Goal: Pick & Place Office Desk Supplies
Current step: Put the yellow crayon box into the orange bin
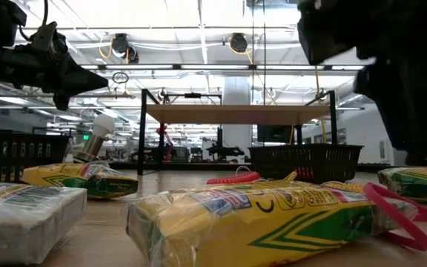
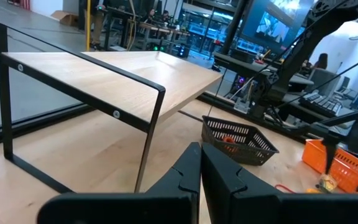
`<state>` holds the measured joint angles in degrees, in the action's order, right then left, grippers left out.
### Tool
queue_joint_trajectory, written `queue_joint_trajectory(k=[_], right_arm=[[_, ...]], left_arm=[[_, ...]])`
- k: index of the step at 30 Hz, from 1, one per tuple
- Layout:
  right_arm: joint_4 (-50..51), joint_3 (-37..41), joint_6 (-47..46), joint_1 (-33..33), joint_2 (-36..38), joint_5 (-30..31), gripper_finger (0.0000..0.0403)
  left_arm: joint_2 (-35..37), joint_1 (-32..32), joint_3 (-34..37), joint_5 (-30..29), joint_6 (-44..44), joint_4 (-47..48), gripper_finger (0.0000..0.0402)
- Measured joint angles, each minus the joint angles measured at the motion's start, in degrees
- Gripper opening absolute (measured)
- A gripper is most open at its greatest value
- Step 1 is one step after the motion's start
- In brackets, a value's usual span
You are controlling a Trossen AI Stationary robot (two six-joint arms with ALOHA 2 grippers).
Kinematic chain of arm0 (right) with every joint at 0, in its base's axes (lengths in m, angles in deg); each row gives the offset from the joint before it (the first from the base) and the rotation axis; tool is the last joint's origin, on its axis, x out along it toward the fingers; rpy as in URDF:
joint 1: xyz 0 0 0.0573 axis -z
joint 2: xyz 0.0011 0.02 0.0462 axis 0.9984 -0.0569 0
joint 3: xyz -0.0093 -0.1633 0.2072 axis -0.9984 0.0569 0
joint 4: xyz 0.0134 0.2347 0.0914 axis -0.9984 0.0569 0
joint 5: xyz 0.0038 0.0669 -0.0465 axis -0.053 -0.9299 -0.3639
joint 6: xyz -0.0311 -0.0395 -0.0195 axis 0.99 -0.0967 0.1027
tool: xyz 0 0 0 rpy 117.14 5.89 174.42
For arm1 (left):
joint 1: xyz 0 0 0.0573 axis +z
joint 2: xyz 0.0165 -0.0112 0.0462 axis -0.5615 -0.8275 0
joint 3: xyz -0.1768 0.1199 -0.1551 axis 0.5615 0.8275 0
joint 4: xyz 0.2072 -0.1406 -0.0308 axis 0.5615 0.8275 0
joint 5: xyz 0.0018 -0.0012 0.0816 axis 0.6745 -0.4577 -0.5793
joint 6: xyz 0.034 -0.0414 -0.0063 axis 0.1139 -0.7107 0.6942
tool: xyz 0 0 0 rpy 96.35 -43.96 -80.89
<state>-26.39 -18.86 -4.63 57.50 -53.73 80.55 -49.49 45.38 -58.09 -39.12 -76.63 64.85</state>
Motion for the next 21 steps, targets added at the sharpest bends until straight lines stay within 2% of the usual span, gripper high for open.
queue_joint_trajectory(k=[11, 17, 21], right_arm=[[-10.1, 9.0, -3.1, -0.1, 0.0, -1.7, 0.0271], [-13.5, 12.4, -2.9, 0.4, 0.4, -1.6, 0.0258], [-14.0, 13.3, -1.8, 0.9, 0.3, -0.4, 0.0229]], left_arm=[[0.0, 0.0, 0.0, 0.0, -0.3, 0.0, 0.001], [0.0, 0.0, 0.0, 0.0, -0.4, 0.0, 0.001], [0.0, 0.0, 0.0, 0.1, -0.6, 0.0, 0.001]])
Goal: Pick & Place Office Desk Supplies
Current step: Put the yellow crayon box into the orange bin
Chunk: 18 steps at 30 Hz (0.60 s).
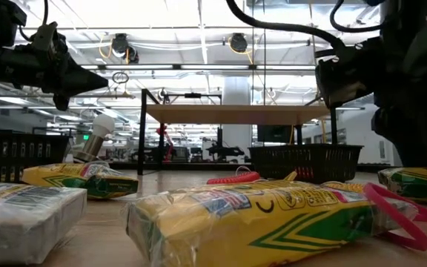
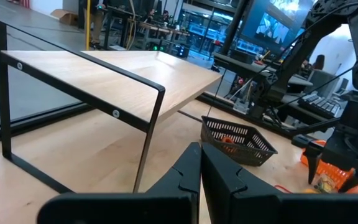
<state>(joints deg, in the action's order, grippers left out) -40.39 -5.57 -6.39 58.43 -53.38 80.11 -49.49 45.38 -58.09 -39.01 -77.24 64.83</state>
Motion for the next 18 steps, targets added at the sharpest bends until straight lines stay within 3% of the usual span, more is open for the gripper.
queue_joint_trajectory(k=[11, 18], right_arm=[[-1.1, -0.3, 2.6, 1.2, 0.5, 2.2, 0.0076], [-4.6, -0.1, 4.7, 1.4, 6.4, 7.2, 0.0082]], left_arm=[[0.0, 0.0, 0.0, 1.2, -0.7, 0.0, 0.001], [0.0, 0.0, 0.0, 1.9, -0.9, 0.0, 0.001]])
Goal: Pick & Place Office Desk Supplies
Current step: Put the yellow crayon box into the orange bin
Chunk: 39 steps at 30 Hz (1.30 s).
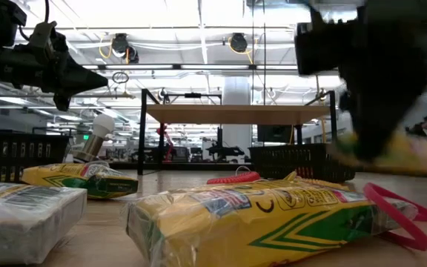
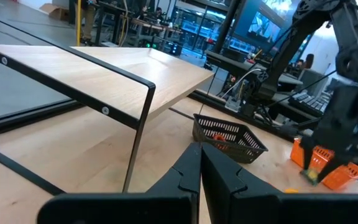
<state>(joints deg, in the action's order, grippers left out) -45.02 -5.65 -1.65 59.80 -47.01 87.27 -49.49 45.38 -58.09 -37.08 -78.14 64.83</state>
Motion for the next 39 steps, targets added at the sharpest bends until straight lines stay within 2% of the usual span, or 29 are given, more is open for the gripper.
queue_joint_trajectory(k=[4, 11, 16, 19, 24, 31, 36, 39], right_arm=[[-0.6, 0.0, -0.2, -0.1, 4.8, 1.8, 0.0094], [-4.3, -0.1, 2.3, -1.8, 15.9, 2.4, 0.0072], [0.1, -0.1, -2.8, -4.8, 23.2, 2.3, 0.0077], [3.7, -0.1, -8.1, -7.4, 25.8, 0.2, 0.0079], [8.2, -0.1, -19.8, -11.9, 26.8, -3.5, 0.0074], [17.6, 0.4, -31.4, -16.3, 24.4, -3.7, 0.0078], [16.5, 5.8, -38.8, -17.0, 22.5, -4.0, 0.0074], [13.9, 9.9, -44.4, -17.1, 21.5, -6.6, 0.0074]], left_arm=[[0.0, 0.0, 0.0, 0.0, 0.0, 0.0, 0.001], [0.0, 0.0, 0.0, 0.0, 0.0, 0.0, 0.001], [0.0, 0.0, 0.0, 0.0, 0.0, 0.0, 0.001], [0.0, 0.0, 0.0, 0.0, 0.0, 0.0, 0.001], [0.0, 0.0, 0.0, 0.0, 0.2, 0.0, 0.001], [0.0, 0.0, 0.0, 0.0, 0.0, 0.0, 0.001], [0.0, 0.0, 0.0, 0.0, 0.0, 0.0, 0.001], [0.0, 0.0, 0.0, 0.0, 0.0, 0.0, 0.001]])
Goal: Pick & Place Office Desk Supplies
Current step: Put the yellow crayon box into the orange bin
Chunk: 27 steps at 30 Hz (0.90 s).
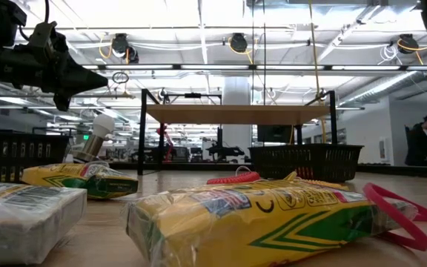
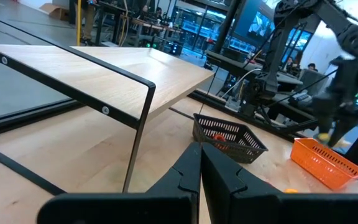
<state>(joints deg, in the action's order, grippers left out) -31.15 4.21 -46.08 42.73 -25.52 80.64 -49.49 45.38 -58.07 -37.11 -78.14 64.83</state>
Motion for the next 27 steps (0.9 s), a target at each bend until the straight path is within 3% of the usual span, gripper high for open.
queue_joint_trajectory(k=[12, 27], right_arm=[[-8.5, 8.5, -3.6, 0.0, -0.8, -1.8, 0.0074], [-9.7, 8.5, 6.6, 0.0, -0.8, -1.5, 0.0092]], left_arm=[[0.0, 0.0, 0.0, -0.1, 0.1, -0.5, 0.001], [0.0, 0.0, 0.0, -0.1, 0.0, -0.4, 0.001]])
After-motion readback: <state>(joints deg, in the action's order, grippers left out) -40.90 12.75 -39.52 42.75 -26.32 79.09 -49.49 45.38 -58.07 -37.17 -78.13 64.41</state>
